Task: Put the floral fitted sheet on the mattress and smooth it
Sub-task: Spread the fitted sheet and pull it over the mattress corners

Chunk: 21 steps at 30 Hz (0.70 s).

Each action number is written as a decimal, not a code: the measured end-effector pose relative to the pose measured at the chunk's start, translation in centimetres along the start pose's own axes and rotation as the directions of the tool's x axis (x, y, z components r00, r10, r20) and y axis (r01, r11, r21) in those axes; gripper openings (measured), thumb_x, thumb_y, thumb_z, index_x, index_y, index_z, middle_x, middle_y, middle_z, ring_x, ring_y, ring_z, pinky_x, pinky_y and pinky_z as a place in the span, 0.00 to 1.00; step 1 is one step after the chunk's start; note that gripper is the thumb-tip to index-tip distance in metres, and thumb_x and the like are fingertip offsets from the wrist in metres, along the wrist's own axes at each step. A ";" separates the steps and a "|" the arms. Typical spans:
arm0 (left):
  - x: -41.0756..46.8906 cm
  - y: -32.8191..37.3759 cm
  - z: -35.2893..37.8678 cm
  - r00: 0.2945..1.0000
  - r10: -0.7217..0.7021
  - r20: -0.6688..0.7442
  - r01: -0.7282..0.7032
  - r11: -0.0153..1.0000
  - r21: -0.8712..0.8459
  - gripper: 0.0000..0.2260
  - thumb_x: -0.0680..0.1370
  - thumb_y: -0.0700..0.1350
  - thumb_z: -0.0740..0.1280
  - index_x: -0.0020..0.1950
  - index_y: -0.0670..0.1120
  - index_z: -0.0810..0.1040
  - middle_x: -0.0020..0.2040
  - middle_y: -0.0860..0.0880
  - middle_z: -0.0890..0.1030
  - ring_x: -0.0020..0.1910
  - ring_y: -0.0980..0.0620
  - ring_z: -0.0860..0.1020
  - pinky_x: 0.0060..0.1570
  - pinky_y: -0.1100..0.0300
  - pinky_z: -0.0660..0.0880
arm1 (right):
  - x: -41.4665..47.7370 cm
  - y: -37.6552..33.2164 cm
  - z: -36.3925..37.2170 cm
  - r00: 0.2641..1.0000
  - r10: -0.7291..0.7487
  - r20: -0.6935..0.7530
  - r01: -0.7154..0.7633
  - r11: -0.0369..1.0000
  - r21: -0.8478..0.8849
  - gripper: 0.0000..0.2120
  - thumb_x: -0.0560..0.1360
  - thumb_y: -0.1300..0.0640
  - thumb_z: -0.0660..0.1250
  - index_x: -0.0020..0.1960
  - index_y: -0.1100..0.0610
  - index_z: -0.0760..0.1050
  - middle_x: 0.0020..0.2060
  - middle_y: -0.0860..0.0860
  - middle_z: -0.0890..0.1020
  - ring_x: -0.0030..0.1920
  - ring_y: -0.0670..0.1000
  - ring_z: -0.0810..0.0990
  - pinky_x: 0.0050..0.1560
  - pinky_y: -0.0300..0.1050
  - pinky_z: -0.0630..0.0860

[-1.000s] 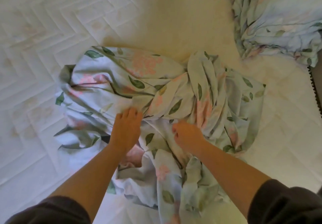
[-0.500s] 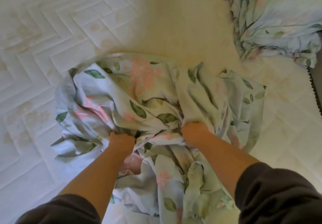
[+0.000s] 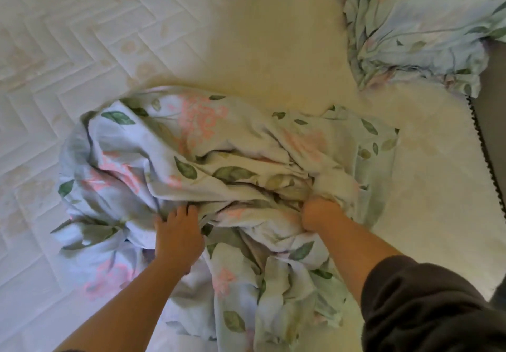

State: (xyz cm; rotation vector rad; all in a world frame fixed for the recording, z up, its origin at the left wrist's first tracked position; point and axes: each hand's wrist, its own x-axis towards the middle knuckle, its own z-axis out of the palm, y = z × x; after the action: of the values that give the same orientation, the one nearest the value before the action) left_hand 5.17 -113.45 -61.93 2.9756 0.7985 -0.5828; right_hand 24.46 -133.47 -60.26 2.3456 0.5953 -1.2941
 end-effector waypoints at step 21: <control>2.7 12.5 -2.4 0.465 0.163 0.870 -0.493 0.864 0.101 0.17 0.76 0.46 0.65 0.63 0.43 0.76 0.60 0.42 0.77 0.51 0.44 0.76 0.53 0.54 0.74 | 1.2 11.1 9.1 0.983 0.154 -0.098 -0.077 0.835 0.545 0.23 0.78 0.52 0.60 0.70 0.58 0.62 0.66 0.58 0.67 0.64 0.60 0.70 0.64 0.52 0.68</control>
State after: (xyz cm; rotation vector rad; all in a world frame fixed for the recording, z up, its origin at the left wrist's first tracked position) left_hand 14.30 -122.81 -61.78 2.3822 -0.0172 -2.0555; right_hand 24.72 -147.28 -64.30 2.8919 0.1167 -1.3859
